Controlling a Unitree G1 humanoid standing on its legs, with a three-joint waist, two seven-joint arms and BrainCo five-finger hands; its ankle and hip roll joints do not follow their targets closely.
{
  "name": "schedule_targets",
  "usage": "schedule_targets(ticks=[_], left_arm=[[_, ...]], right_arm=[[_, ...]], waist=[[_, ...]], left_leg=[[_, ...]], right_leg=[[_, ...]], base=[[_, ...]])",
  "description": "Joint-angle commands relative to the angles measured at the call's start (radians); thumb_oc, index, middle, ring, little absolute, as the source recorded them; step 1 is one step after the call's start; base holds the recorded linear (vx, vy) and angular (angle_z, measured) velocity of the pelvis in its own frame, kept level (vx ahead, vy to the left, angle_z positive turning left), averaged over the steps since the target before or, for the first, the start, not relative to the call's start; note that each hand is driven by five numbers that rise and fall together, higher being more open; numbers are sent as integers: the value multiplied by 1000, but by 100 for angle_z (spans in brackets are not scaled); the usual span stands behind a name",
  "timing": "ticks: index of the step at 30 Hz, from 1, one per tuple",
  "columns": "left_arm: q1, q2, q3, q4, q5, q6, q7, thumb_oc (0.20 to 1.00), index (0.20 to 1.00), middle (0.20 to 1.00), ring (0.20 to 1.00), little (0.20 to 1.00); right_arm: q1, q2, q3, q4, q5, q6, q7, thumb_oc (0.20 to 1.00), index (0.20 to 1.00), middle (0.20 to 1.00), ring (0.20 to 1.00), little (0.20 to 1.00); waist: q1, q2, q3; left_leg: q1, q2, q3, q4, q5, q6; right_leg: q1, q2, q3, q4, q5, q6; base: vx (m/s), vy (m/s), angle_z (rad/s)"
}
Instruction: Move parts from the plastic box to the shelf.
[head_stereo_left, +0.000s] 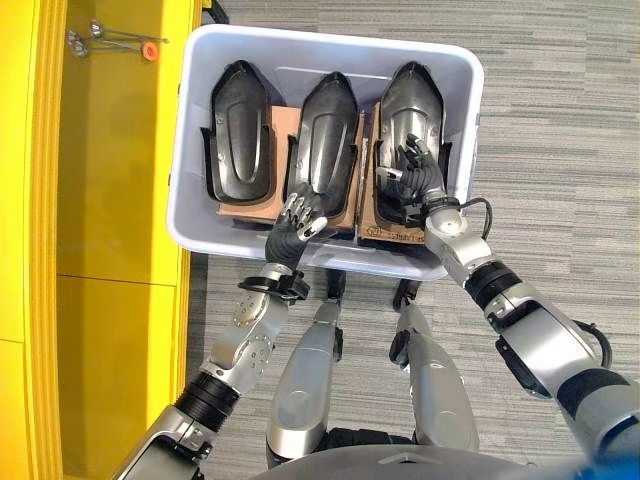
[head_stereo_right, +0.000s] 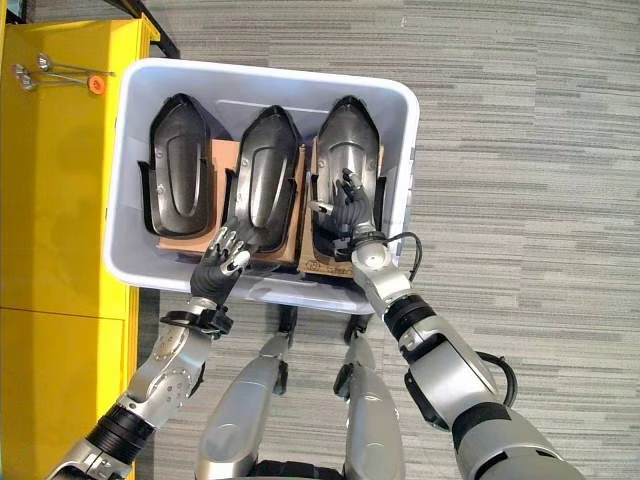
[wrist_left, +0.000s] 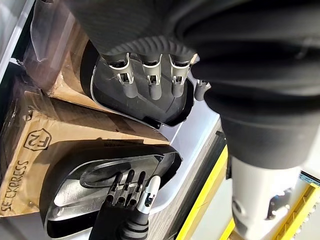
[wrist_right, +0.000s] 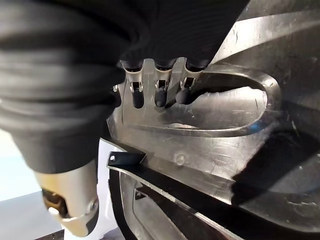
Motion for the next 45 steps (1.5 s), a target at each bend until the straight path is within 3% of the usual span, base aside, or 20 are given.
schedule_targets(ticks=[1, 13, 24, 34, 45], left_arm=[[32, 11, -4, -143, 14, -53, 4, 1000, 1000, 1000, 1000, 1000], [34, 13, 5, -144, 16, -55, 14, 1000, 1000, 1000, 1000, 1000], [37, 12, 15, -145, 22, -55, 23, 1000, 1000, 1000, 1000, 1000], [36, -1, 36, -138, 37, -57, 50, 1000, 1000, 1000, 1000, 1000], [48, -3, 52, -143, 50, -58, 67, 1000, 1000, 1000, 1000, 1000]], right_arm=[[-10, 77, 82, 36, -19, 12, 51, 1000, 1000, 1000, 1000, 1000], [38, 116, 113, -48, 9, 11, 74, 1000, 1000, 1000, 1000, 1000], [69, 83, 107, -155, 18, 1, 66, 1000, 1000, 1000, 1000, 1000], [165, -2, -12, -460, 20, -62, 10, 1000, 1000, 1000, 1000, 1000], [272, -12, -95, -674, -3, -115, -16, 1000, 1000, 1000, 1000, 1000]], waist=[[22, -3, -3], [24, -8, -1], [12, -22, -5], [-22, -46, -10], [-48, -54, -17]], left_leg=[[-55, 21, 27, -32, 35, 0], [-53, 20, 23, -33, 35, 2], [-46, 22, 28, -40, 34, 2], [-36, 27, 37, -38, 27, 5], [-31, 30, 44, -30, 16, 9]], right_leg=[[-24, -70, 48, 90, -79, 117], [-20, -71, 46, 87, -81, 118], [-17, -69, 49, 83, -82, 120], [-11, -65, 54, 87, -86, 121], [-11, -66, 63, 94, -90, 124]], base=[[0, 0, 0], [0, 0, 1], [1, 1, 1], [0, 0, 0], [2, 0, -1]])
